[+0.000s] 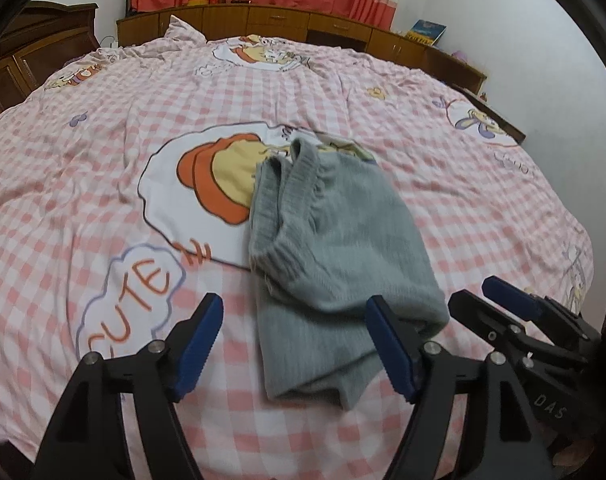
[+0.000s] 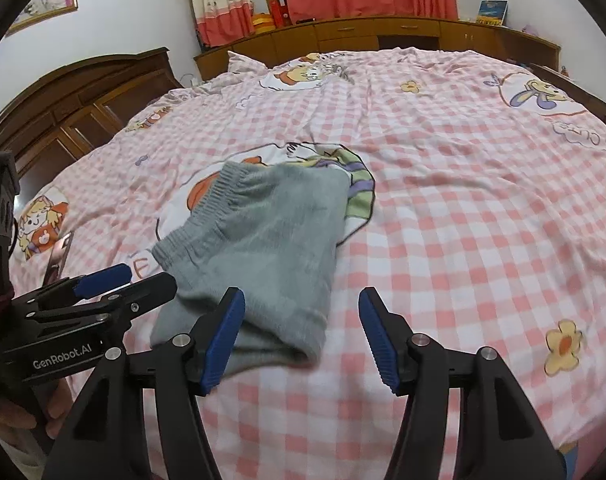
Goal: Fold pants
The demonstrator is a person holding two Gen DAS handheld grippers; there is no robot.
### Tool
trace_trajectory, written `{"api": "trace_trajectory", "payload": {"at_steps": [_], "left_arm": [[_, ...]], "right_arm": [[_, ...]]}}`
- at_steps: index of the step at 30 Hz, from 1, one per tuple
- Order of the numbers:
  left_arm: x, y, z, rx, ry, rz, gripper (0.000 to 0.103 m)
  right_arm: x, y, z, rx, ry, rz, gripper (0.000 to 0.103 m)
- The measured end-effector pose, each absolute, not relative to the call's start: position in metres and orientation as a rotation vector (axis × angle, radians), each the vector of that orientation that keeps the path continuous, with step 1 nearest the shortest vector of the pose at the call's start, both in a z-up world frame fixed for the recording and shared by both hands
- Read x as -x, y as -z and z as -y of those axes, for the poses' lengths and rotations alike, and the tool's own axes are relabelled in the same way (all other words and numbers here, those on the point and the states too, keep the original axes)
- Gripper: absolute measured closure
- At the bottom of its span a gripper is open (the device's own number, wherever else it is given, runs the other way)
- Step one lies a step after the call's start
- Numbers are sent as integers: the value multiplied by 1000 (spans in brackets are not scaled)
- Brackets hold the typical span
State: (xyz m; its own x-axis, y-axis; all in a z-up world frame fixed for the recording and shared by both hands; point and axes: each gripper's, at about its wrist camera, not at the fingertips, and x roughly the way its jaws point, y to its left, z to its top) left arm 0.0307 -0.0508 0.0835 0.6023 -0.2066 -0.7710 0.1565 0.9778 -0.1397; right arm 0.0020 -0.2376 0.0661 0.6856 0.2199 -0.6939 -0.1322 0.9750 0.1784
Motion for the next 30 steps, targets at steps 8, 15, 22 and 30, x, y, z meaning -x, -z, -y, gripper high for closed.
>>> {"api": "trace_trajectory", "payload": {"at_steps": [8, 15, 22, 30], "left_arm": [[-25, -63, 57, 24, 183, -961, 25], [-27, -51, 59, 10, 165, -991, 23], [-30, -42, 59, 20, 153, -1014, 18], [-29, -38, 60, 4, 156, -1012, 15]], "right_arm": [[7, -40, 240, -104, -173, -834, 41], [6, -26, 241, -100, -160, -859, 41], [2, -15, 240, -95, -153, -881, 41], [-1, -6, 240, -105, -153, -888, 39]]}}
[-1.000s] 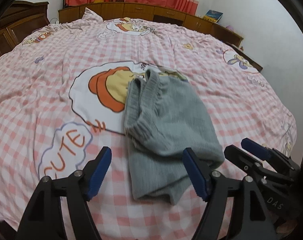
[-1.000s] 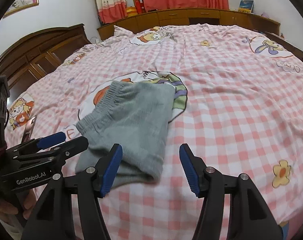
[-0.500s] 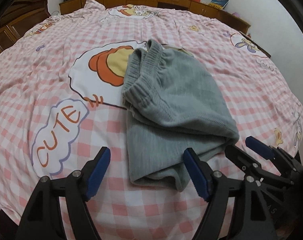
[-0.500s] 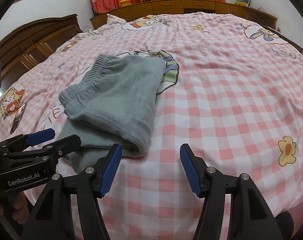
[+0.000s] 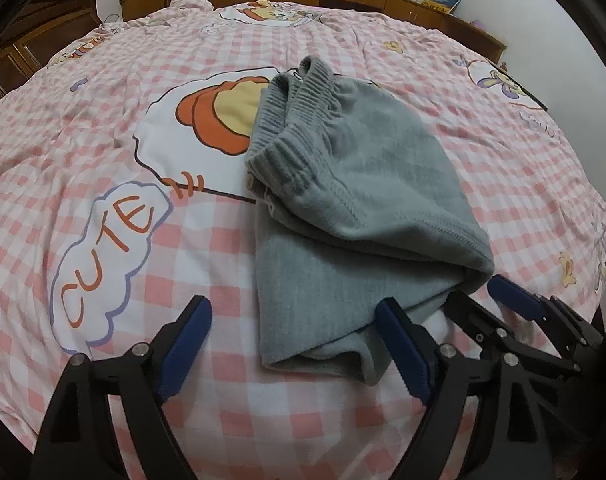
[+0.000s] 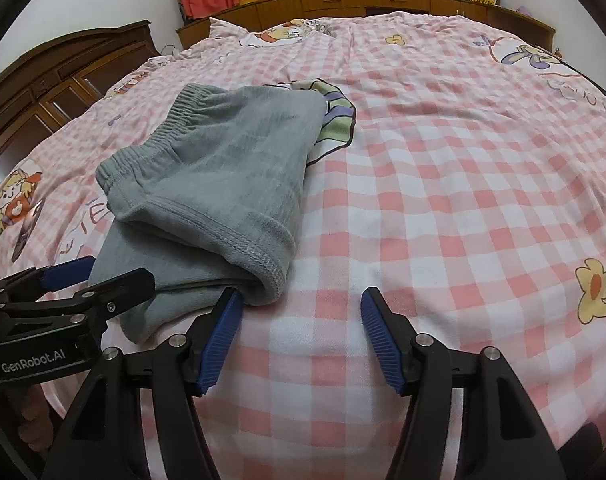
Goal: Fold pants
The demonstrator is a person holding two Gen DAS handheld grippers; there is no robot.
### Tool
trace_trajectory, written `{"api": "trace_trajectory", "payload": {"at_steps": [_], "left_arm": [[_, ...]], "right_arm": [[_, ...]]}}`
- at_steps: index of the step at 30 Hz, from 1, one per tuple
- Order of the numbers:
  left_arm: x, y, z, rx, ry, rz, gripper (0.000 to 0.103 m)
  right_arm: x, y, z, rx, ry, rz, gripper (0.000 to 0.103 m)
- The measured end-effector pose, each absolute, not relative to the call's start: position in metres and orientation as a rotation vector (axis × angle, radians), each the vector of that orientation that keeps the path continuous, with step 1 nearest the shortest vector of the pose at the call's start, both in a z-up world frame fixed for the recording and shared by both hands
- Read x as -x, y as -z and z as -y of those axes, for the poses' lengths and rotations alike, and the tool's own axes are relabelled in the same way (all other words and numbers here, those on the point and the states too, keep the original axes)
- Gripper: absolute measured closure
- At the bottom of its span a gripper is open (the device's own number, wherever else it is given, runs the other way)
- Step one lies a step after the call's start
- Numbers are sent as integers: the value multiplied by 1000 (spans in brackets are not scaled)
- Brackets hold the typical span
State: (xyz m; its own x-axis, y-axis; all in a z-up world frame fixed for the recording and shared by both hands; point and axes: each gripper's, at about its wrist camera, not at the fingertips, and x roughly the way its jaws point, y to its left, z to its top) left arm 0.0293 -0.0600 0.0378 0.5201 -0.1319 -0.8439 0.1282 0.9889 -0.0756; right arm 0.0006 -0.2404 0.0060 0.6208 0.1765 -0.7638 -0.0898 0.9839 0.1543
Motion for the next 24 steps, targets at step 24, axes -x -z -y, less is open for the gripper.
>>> {"api": "trace_trajectory", "payload": {"at_steps": [24], "left_arm": [[-30, -34, 61, -5, 159, -1011, 13]], "right_arm": [[-1, -1, 242, -125, -157, -882, 37]]}}
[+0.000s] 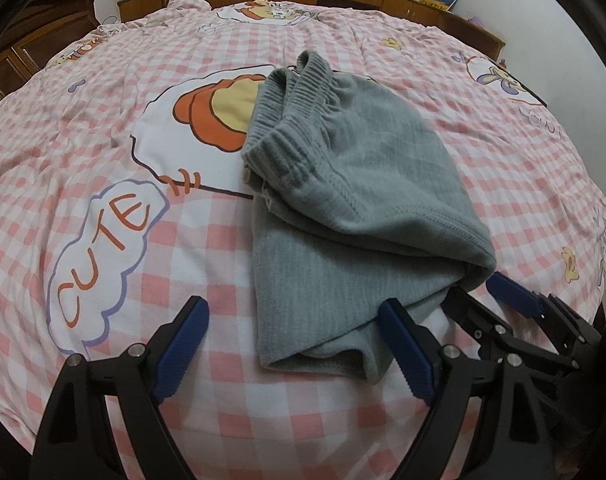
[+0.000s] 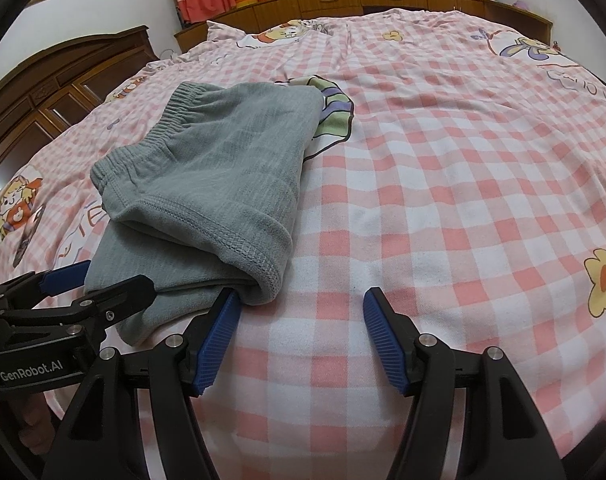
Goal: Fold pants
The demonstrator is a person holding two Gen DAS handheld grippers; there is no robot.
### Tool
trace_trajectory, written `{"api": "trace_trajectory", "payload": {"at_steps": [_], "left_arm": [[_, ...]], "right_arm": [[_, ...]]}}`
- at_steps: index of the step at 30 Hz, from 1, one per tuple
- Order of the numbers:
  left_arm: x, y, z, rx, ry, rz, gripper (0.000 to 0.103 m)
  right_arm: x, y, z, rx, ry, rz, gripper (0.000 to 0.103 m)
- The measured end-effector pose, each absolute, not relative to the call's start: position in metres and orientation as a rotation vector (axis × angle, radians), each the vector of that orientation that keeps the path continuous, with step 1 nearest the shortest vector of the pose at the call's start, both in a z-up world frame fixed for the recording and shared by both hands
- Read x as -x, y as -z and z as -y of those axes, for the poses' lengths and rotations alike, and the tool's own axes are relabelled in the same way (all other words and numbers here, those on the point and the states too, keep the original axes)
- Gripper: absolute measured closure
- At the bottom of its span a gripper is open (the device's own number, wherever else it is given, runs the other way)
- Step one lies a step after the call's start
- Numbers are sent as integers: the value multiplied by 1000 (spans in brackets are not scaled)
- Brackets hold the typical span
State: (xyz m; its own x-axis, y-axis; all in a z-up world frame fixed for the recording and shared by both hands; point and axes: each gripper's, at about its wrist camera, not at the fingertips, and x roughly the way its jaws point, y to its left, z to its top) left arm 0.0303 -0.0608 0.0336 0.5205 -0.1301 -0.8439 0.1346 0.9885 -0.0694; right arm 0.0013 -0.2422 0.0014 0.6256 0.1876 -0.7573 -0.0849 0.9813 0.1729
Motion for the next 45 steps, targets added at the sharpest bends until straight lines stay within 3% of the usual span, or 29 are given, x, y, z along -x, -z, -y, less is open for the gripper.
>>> {"api": "trace_trajectory", "payload": {"at_steps": [45], "left_arm": [[-31, -33, 61, -6, 157, -1014, 13]], "right_arm": [[0, 4, 242, -130, -161, -854, 36]]}}
